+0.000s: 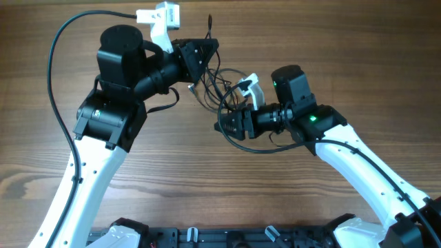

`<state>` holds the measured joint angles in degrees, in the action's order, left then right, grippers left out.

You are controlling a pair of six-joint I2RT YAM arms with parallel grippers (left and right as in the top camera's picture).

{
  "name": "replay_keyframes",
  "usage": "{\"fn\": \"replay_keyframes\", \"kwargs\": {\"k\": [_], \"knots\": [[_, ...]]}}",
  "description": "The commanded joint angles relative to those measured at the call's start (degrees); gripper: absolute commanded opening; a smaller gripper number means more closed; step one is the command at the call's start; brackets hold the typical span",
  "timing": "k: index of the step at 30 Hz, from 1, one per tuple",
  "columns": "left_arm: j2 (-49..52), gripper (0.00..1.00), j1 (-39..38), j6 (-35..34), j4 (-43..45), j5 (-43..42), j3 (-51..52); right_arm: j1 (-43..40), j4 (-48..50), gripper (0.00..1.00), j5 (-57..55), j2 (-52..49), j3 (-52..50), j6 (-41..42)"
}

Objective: Untangle cables

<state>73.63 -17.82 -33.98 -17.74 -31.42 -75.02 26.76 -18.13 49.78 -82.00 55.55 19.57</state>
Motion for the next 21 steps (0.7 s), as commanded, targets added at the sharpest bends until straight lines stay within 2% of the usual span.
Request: {"fn": "replay_keyframes", "kwargs": {"k": [1, 3, 6, 7, 8, 9, 11, 14, 17, 19, 20, 21], "knots": [[0.3, 0.04, 0.3, -1.5, 0.3, -0.5, -0.6, 0.2, 3.8, 0.7, 2.6, -0.4, 0.3, -1.5], [0.3, 0.04, 0.3, -2.4, 0.3, -0.4, -0.6, 0.2, 7.0, 0.72, 2.1, -0.4, 0.3, -1.1], [0.3, 0.04, 0.3, -5.5, 0.4, -0.5, -0.6, 0.2, 10.1, 0.71, -13.4, -0.4, 0.3, 10.6], [0.3, 0.04, 0.3, -6.4, 0.4, -0.5, -0.6, 0.2, 9.2, 0.64, -20.7, -0.4, 0.3, 15.5], [0.3, 0.04, 0.3, -7.0, 0.4, -0.7, -0.6, 0.2, 6.7, 0.45, -28.7, -0.4, 0.3, 20.2], [0.2, 0.04, 0.3, -7.0, 0.4, -0.8, -0.6, 0.2, 4.3, 0.36, -33.6, -0.4, 0.3, 23.2], [-0.2, 0.04, 0.6, -7.0, 0.5, -1.0, -0.6, 0.2, -2.5, 0.35, -43.9, -0.7, 0.3, 27.8], [-1.5, 0.04, 1.8, -7.0, 1.5, -3.8, -0.6, 0.2, -13.2, 0.45, -53.2, -2.0, 0.2, 33.0], [-2.4, 0.04, 2.5, -7.0, 1.4, -3.7, -0.6, 0.2, -12.5, 0.59, -49.9, -2.4, 0.3, 31.3], [-2.4, 0.04, 2.9, -6.7, 0.6, -3.2, -0.6, 0.2, -6.4, 0.64, -38.4, -2.3, 0.3, 21.1], [-2.1, 0.04, 2.9, -5.5, -1.7, -0.5, -0.6, 0.2, -2.1, 0.65, -28.9, -2.1, 0.3, 14.8], [-2.0, 0.04, 2.9, -4.3, -3.1, 1.3, -0.6, 0.2, 0.0, 0.66, -23.2, -1.8, 0.4, 11.9]]}}
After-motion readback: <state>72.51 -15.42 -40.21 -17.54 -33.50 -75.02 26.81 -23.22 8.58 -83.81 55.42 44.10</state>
